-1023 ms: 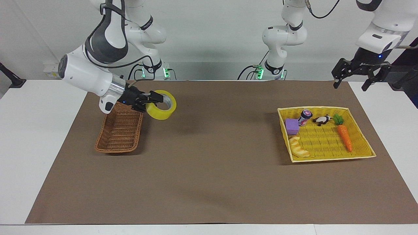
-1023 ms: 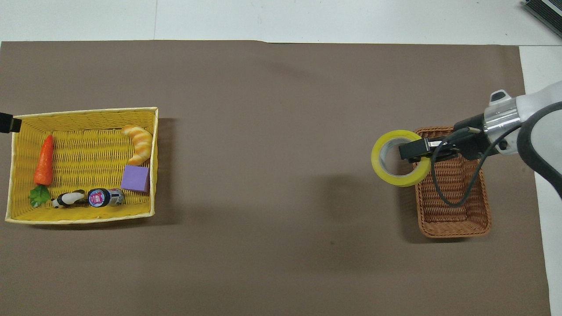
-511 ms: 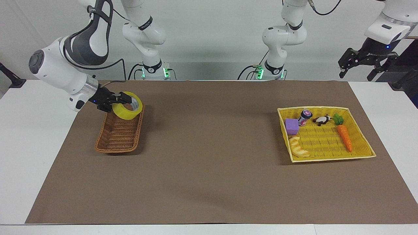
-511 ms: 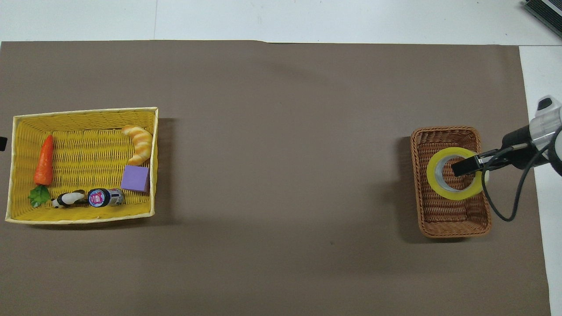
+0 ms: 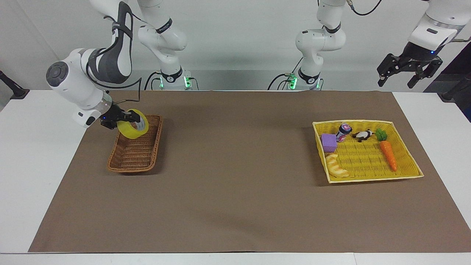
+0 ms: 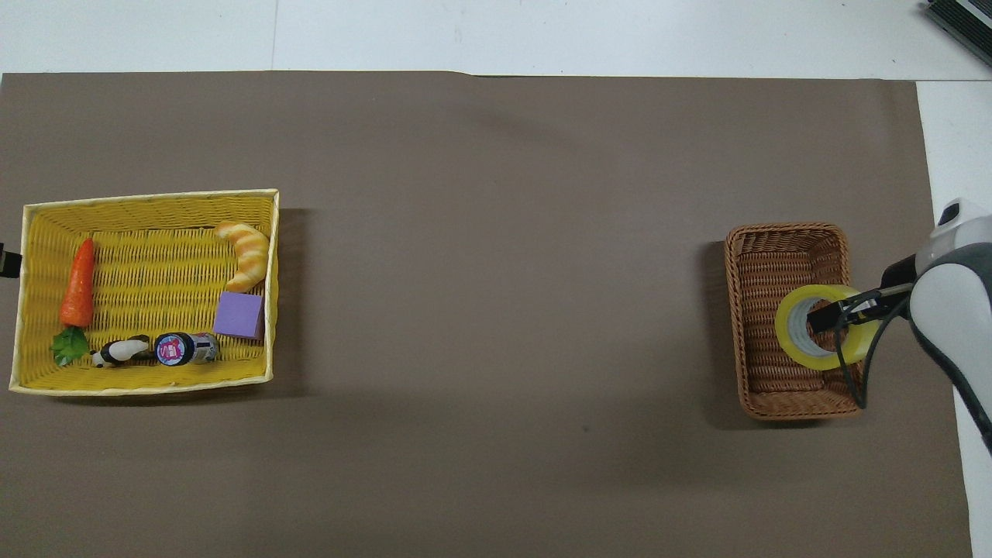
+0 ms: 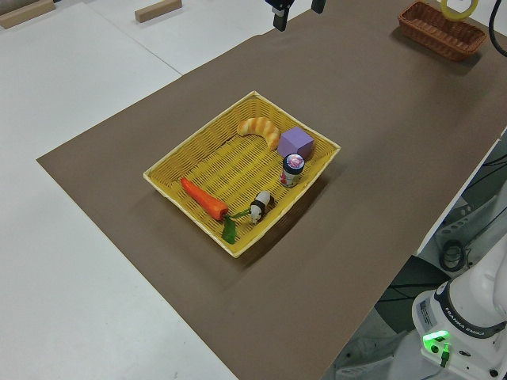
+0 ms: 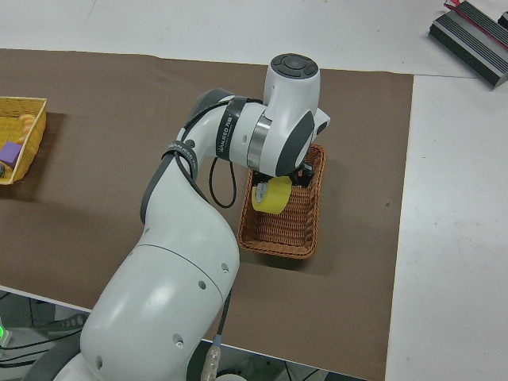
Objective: Move tape to another basket
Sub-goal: 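Lower the tape into the brown basket and open the right gripper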
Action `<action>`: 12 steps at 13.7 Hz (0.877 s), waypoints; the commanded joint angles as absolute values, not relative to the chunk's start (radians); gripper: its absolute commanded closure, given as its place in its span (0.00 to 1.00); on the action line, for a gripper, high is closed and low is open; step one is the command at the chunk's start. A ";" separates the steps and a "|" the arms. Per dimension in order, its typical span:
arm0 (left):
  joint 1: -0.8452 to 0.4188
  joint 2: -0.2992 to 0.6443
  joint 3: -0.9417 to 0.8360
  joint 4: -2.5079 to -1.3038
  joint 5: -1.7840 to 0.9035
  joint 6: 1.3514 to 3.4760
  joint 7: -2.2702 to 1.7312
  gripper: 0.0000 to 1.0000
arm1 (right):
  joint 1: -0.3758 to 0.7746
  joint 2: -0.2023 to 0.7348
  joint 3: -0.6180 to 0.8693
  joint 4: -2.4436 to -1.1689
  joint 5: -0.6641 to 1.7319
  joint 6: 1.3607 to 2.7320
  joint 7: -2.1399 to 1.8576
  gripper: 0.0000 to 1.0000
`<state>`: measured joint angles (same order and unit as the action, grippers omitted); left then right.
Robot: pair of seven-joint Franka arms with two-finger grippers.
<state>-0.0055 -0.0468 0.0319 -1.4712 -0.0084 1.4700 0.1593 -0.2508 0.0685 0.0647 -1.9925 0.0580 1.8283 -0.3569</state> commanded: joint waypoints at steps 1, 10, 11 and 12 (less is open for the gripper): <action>-0.003 -0.071 0.034 -1.491 -0.015 1.465 0.144 0.00 | -0.270 0.038 0.069 -2.098 0.014 1.940 -0.305 1.00; 0.002 -0.071 0.031 -1.491 -0.015 1.465 0.144 0.00 | -0.273 0.084 0.071 -2.135 -0.009 2.022 -0.262 0.00; 0.000 -0.071 0.034 -1.491 -0.015 1.465 0.144 0.00 | -0.273 0.081 0.071 -2.114 -0.009 1.996 -0.262 0.00; 0.000 -0.071 0.034 -1.491 -0.015 1.465 0.144 0.00 | -0.273 0.080 0.071 -2.088 -0.009 1.967 -0.262 0.00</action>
<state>-0.0048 -0.0495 0.0347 -1.4713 -0.0084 1.4700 0.1540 -0.2634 0.0913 0.0613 -2.1320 0.0144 2.0197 -0.2769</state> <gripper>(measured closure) 0.000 0.423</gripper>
